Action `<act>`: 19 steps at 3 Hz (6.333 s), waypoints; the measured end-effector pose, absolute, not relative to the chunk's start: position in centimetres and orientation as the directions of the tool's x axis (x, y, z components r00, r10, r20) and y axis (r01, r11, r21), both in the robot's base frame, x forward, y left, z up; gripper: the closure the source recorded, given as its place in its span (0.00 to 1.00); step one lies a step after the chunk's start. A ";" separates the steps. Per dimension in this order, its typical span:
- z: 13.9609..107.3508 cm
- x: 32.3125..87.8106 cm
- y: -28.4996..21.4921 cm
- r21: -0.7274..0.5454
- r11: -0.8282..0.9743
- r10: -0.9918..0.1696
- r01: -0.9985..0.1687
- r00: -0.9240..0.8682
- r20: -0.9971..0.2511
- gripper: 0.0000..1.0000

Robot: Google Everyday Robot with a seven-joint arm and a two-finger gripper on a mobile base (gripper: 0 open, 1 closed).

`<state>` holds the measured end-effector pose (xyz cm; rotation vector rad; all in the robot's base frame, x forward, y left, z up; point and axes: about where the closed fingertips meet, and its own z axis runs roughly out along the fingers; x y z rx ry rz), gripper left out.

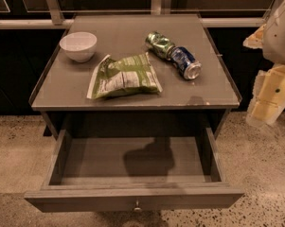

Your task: Place green jalapeno chip bag into top drawer

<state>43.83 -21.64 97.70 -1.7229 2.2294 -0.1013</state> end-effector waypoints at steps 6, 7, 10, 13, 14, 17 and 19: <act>91.7 53.9 -14.1 -0.250 0.230 -0.814 -0.941 -0.045 -0.579 0.00; 90.0 54.2 -15.3 -0.225 0.285 -0.785 -0.932 -0.092 -0.612 0.00; 86.4 59.0 -12.5 -0.171 0.277 -0.722 -0.945 -0.087 -0.686 0.00; 88.6 64.1 -8.3 -0.246 0.209 -0.756 -0.947 0.003 -0.654 0.00; 85.9 64.1 -7.3 -0.167 0.221 -0.716 -0.961 -0.044 -0.697 0.00; 81.9 63.7 -4.4 -0.056 0.200 -0.663 -0.978 -0.093 -0.743 0.19; 81.9 63.7 -4.3 -0.056 0.200 -0.663 -0.978 -0.093 -0.743 0.65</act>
Offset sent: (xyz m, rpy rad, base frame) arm 0.0121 0.0129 -0.0047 0.0584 -0.0926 0.0023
